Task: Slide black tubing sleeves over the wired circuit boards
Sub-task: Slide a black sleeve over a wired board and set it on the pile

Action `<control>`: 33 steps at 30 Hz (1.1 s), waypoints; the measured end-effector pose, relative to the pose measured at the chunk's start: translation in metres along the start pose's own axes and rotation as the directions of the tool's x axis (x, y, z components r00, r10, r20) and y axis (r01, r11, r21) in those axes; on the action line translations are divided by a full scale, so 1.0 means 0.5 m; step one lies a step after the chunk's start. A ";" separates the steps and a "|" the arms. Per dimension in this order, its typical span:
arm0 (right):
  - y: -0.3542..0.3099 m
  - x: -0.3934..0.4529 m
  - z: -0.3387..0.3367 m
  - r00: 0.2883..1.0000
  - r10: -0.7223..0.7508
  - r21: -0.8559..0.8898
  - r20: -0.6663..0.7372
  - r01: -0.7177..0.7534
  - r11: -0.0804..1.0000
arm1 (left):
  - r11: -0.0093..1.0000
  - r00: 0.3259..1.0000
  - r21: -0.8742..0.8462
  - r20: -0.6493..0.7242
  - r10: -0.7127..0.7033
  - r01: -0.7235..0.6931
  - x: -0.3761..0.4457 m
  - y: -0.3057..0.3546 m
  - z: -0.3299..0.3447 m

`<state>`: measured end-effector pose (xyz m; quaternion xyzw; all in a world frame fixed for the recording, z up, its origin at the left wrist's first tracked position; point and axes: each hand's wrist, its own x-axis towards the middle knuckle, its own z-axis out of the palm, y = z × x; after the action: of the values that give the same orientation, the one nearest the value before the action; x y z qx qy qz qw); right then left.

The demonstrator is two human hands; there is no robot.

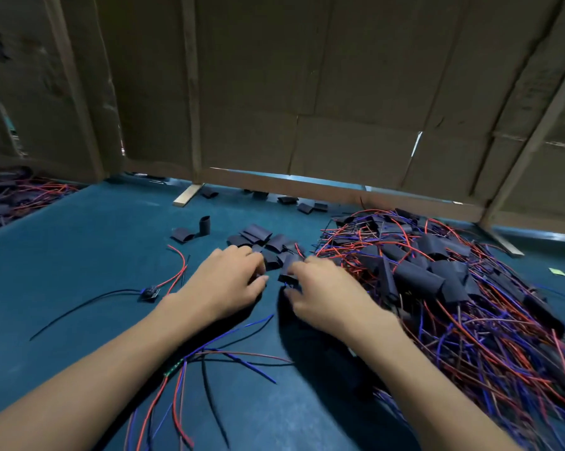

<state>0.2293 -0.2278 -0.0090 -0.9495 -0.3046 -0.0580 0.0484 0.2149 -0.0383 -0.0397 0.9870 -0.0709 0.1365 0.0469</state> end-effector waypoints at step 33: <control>0.018 0.025 0.056 0.975 0.214 0.070 -0.059 -0.210 0.975 | 0.950 0.961 -0.157 0.098 -0.258 0.271 -0.011 -0.044 0.015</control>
<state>0.2468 -0.2243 -0.0353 -0.9721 -0.2016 -0.0741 0.0942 0.2149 -0.0169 -0.0502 0.9845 0.0492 0.0848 0.1454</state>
